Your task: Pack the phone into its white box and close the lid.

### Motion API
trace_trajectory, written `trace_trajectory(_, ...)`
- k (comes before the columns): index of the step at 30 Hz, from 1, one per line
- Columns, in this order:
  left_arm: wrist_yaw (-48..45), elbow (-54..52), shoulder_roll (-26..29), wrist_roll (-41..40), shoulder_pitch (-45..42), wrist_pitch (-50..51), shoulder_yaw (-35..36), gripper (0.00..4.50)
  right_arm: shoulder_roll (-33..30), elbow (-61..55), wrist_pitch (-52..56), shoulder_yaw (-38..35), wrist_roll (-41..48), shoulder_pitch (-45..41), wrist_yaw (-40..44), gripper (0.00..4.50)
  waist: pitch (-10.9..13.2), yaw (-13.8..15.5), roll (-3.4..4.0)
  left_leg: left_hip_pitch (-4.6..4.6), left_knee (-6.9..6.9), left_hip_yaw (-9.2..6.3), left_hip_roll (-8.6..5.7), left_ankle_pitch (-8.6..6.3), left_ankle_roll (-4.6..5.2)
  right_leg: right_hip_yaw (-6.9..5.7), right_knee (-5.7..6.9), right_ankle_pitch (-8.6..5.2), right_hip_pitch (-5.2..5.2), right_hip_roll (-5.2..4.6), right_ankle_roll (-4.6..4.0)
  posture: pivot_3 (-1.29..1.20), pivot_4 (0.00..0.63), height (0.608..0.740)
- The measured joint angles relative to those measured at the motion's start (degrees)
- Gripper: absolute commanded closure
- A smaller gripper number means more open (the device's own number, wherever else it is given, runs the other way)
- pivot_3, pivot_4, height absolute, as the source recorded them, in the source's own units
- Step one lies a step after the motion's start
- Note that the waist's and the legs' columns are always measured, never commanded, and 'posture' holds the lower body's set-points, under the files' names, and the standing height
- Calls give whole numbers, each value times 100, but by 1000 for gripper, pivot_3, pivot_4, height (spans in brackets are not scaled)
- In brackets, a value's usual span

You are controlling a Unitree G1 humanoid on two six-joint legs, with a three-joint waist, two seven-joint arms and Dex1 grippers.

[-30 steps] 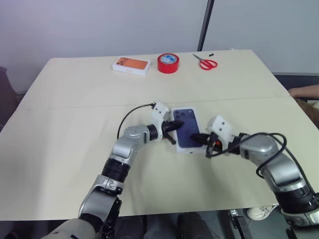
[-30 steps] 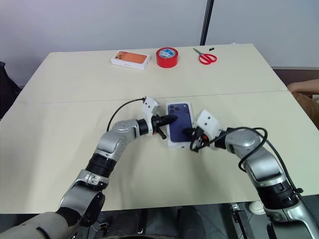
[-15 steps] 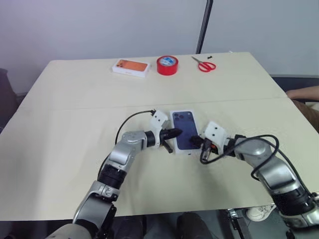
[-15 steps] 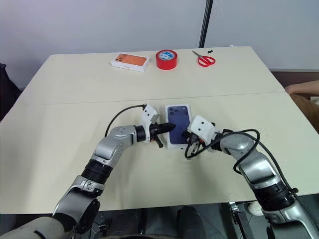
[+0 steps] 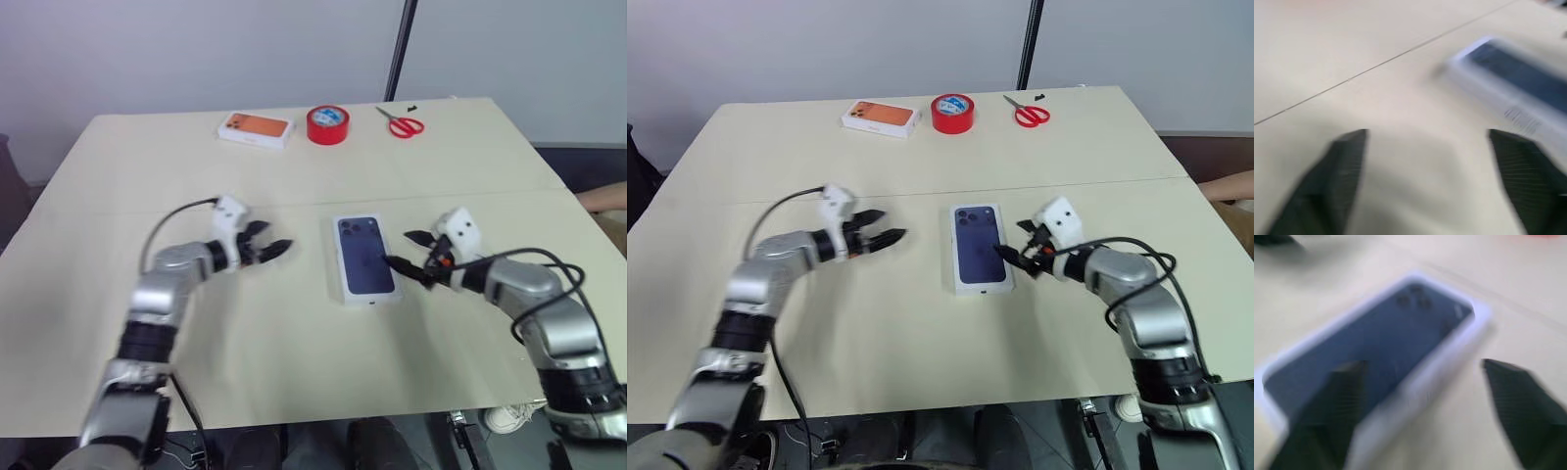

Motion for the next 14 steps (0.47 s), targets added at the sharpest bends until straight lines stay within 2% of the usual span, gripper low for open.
trace_trajectory(7,-476,-830,623,-549,1643,-6,703,0,-346,-125,-522,-491,252,783,488,14,1,32,-1,-1,0,-3,26,-9,15,-1,-1,0,4,0,0,0,150,740)
trace_trajectory(14,-589,-1158,821,-804,2290,8,988,0,-615,-155,-633,-627,286,1146,707,14,0,19,2,6,0,0,33,-20,35,0,0,0,9,6,-1,0,150,740)
